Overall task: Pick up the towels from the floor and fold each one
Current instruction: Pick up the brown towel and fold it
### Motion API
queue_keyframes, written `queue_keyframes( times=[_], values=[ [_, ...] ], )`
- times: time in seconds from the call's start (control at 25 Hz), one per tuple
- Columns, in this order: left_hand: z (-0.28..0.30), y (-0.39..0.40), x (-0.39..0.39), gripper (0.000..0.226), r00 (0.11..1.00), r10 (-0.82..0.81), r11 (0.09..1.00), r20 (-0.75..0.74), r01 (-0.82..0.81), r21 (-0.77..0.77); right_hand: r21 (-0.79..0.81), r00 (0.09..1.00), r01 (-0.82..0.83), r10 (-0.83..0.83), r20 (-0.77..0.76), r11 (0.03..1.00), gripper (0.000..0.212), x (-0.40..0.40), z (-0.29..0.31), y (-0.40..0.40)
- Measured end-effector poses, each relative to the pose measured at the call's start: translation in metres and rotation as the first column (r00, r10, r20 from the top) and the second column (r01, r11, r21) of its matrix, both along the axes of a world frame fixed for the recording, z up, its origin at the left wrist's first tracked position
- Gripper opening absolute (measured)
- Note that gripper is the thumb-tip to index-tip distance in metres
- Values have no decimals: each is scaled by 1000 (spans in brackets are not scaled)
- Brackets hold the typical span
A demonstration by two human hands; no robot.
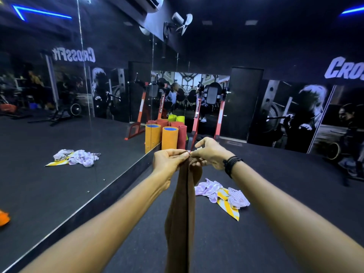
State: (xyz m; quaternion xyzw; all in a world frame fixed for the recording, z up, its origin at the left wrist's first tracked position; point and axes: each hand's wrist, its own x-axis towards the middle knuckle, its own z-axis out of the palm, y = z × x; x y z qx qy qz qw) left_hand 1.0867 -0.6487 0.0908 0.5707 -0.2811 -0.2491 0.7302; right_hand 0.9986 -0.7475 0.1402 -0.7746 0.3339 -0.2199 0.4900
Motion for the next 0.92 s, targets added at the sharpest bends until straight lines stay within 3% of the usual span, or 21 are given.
queue_keyframes(
  times=[0.2,0.28,0.36,0.52,0.64,0.76,0.92],
  values=[
    [-7,5,-11,29,972,-6,1000,233,7,-2,44,999,34,-33,-12,998,34,-2,0,-3],
    [-13,9,-16,45,934,-69,997,349,77,-8,55,997,65,-62,-50,996,31,-3,-3,-8],
    [-23,6,-17,55,874,-20,1000,485,25,-3,97,995,81,-75,-64,992,26,-4,-4,-8],
    [-30,1,-11,36,715,155,983,681,-183,-32,165,997,-22,34,-69,986,23,-7,-7,-2],
    [-28,3,1,24,740,102,990,665,-144,8,16,960,-228,227,-162,974,25,-19,-6,-7],
    [-15,6,13,23,827,80,996,557,-92,-6,-240,909,-360,281,-308,901,31,-34,-8,-16],
    [10,3,29,23,917,164,986,362,-161,-41,-289,837,-512,396,-377,809,25,-40,-23,-17]
  ],
)
